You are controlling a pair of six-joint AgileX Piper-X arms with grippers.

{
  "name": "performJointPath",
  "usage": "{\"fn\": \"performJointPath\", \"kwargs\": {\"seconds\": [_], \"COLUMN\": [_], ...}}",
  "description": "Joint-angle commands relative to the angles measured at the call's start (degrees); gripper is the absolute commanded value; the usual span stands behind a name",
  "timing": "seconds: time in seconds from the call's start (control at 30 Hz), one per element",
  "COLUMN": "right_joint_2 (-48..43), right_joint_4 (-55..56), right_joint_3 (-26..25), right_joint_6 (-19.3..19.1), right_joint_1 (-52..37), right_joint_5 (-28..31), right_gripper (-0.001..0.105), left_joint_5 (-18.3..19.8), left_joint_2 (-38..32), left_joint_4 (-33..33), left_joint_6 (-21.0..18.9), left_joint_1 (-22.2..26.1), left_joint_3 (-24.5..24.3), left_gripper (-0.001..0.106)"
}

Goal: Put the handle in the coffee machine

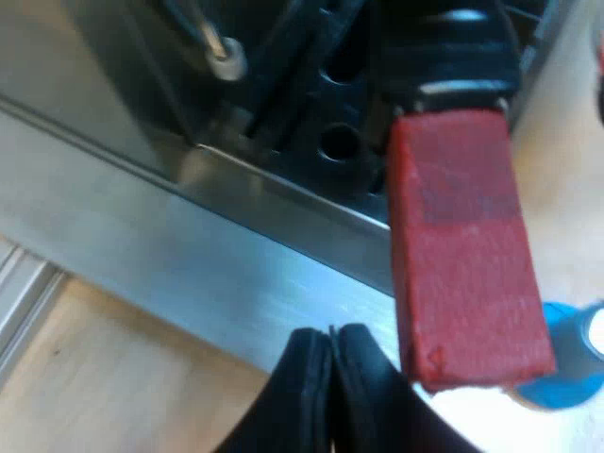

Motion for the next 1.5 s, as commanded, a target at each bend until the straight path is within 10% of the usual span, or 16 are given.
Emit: {"fn": "performJointPath", "kwargs": {"seconds": [0.03, 1.5], "right_joint_2": [-2.61, -2.61], "right_joint_4": [-4.60, -0.52], "right_joint_3": [-1.39, -1.12], "right_joint_6": [0.10, 0.82], "right_joint_1": [-0.42, 0.57], "right_joint_5": [-0.26, 0.96], "right_gripper": [0.039, 0.039], "left_joint_5": [0.62, 3.76], "left_joint_2": [-0.44, -2.84], "left_joint_4": [3.61, 7.92], "left_joint_6": [3.44, 11.05], "left_joint_1": [-0.83, -16.42], "left_joint_3": [-0.34, -0.15], "left_gripper": [0.001, 0.001]}}
